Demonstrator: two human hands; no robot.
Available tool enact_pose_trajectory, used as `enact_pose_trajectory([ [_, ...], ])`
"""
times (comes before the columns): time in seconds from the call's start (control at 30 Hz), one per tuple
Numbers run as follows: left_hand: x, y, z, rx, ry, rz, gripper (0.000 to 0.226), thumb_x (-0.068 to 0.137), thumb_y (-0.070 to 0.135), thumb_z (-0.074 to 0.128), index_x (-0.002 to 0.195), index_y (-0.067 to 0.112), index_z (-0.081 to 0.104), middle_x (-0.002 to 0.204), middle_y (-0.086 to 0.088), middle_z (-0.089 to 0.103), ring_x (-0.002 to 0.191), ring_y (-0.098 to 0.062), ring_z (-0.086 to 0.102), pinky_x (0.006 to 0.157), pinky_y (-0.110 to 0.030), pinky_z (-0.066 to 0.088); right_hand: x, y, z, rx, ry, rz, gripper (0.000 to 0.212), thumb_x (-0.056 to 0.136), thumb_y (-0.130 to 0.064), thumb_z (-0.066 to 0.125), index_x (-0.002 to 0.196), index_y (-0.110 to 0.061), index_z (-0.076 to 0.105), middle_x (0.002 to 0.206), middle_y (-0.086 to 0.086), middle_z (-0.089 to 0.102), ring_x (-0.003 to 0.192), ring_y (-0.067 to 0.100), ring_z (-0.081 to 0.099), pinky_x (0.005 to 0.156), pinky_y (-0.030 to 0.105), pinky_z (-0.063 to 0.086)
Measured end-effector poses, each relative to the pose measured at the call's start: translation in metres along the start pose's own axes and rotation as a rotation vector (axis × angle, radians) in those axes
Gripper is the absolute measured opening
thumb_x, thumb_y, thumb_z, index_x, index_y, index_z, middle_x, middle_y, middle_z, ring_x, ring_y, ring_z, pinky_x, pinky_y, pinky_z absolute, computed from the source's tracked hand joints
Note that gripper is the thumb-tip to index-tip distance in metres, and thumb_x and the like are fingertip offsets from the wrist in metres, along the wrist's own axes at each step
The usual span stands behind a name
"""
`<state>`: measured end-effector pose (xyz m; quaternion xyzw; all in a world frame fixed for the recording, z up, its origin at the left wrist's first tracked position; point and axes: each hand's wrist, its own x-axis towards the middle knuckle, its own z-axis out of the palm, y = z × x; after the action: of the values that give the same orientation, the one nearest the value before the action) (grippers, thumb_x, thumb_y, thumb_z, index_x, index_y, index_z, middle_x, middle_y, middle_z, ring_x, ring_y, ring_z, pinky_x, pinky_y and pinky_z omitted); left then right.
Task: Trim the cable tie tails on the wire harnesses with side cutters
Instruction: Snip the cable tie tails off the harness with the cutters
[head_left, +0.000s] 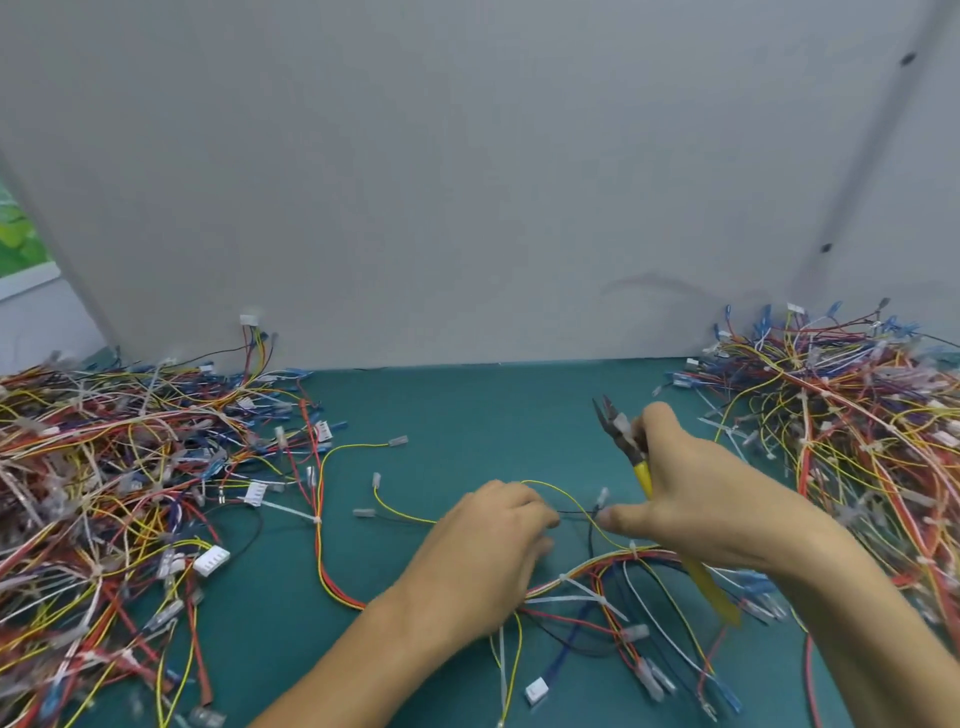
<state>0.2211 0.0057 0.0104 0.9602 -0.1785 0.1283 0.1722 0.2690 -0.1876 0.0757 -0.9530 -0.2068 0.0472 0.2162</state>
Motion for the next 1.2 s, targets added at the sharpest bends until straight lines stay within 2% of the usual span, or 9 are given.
enact_pose_trajectory([
  [0.2,0.04,0.034,0.019,-0.228,-0.115,-0.044,0.028,0.09,0.035,0.061,0.112,0.018,0.065,0.104,-0.002,0.066,0.097,-0.019,0.058,0.085,-0.027,0.043,0.0,0.026,-0.015,0.007,0.01,0.061,0.047,0.074,-0.033,0.074,0.096,-0.025,0.033,0.091,-0.002,0.04,0.073,0.006,0.041,0.056,0.022,0.029],
  [0.33,0.05,0.036,0.031,-0.431,-0.111,-0.237,0.033,0.085,0.033,0.069,0.114,0.017,0.064,0.101,0.003,0.071,0.093,-0.014,0.063,0.085,-0.022,0.046,-0.003,0.046,-0.025,-0.093,0.076,0.097,0.034,0.076,-0.029,0.072,0.097,-0.019,0.049,0.09,0.0,0.046,0.073,0.012,0.047,0.058,0.027,0.035],
  [0.43,0.051,0.031,0.038,-0.527,-0.057,-0.337,0.025,0.086,0.027,0.069,0.109,0.016,0.068,0.099,0.0,0.073,0.086,-0.009,0.064,0.08,-0.012,0.047,-0.007,0.057,-0.027,-0.208,-0.028,0.038,0.013,0.082,-0.026,0.066,0.08,-0.022,0.054,0.075,0.0,0.055,0.064,0.012,0.049,0.059,0.028,0.037],
  [0.53,0.051,0.03,0.043,-0.589,-0.005,-0.341,0.015,0.086,0.023,0.069,0.1,0.017,0.073,0.091,0.004,0.073,0.073,0.0,0.058,0.066,-0.001,0.039,-0.011,0.065,-0.019,-0.349,-0.174,0.013,0.005,0.089,-0.029,0.057,0.085,-0.027,0.055,0.082,-0.003,0.059,0.077,0.015,0.057,0.071,0.032,0.048],
  [0.67,0.05,0.029,0.052,-0.627,-0.009,-0.344,0.015,0.086,0.018,0.068,0.101,0.018,0.073,0.091,0.005,0.073,0.076,-0.003,0.06,0.079,-0.016,0.048,-0.014,0.073,0.002,-0.561,-0.214,-0.02,0.026,0.09,-0.045,0.053,0.113,-0.032,0.056,0.093,-0.006,0.044,0.104,0.021,0.057,0.075,0.031,0.046],
  [0.8,0.051,0.028,0.054,-0.623,-0.02,-0.31,0.016,0.087,0.016,0.066,0.101,0.019,0.074,0.093,0.008,0.073,0.077,0.001,0.06,0.081,-0.016,0.047,-0.015,0.077,0.012,-0.646,-0.124,-0.076,0.042,0.09,-0.059,0.049,0.124,-0.035,0.052,0.103,-0.005,0.048,0.105,0.022,0.056,0.068,0.03,0.035],
  [0.93,0.054,0.031,0.054,-0.667,-0.02,-0.303,0.011,0.083,0.018,0.072,0.093,0.021,0.075,0.072,0.016,0.066,0.06,0.013,0.055,0.066,-0.007,0.042,-0.014,0.08,0.015,-0.654,-0.129,-0.102,0.047,0.088,-0.062,0.05,0.125,-0.033,0.051,0.092,-0.005,0.039,0.104,0.023,0.056,0.071,0.031,0.035],
  [1.1,0.054,0.035,0.056,-0.618,0.001,-0.35,0.005,0.084,0.024,0.07,0.082,0.024,0.074,0.07,0.009,0.069,0.067,-0.006,0.057,0.072,-0.024,0.048,-0.013,0.079,0.015,-0.669,-0.157,-0.148,0.043,0.089,-0.058,0.051,0.12,-0.028,0.053,0.089,-0.004,0.037,0.102,0.024,0.056,0.071,0.031,0.035],
  [1.2,0.053,0.035,0.057,-0.618,0.013,-0.352,0.006,0.085,0.023,0.068,0.082,0.023,0.074,0.072,0.008,0.069,0.068,-0.007,0.058,0.072,-0.025,0.048,-0.012,0.079,0.013,-0.656,-0.19,-0.144,0.041,0.09,-0.057,0.051,0.118,-0.027,0.053,0.09,-0.004,0.038,0.101,0.025,0.057,0.073,0.032,0.039],
])
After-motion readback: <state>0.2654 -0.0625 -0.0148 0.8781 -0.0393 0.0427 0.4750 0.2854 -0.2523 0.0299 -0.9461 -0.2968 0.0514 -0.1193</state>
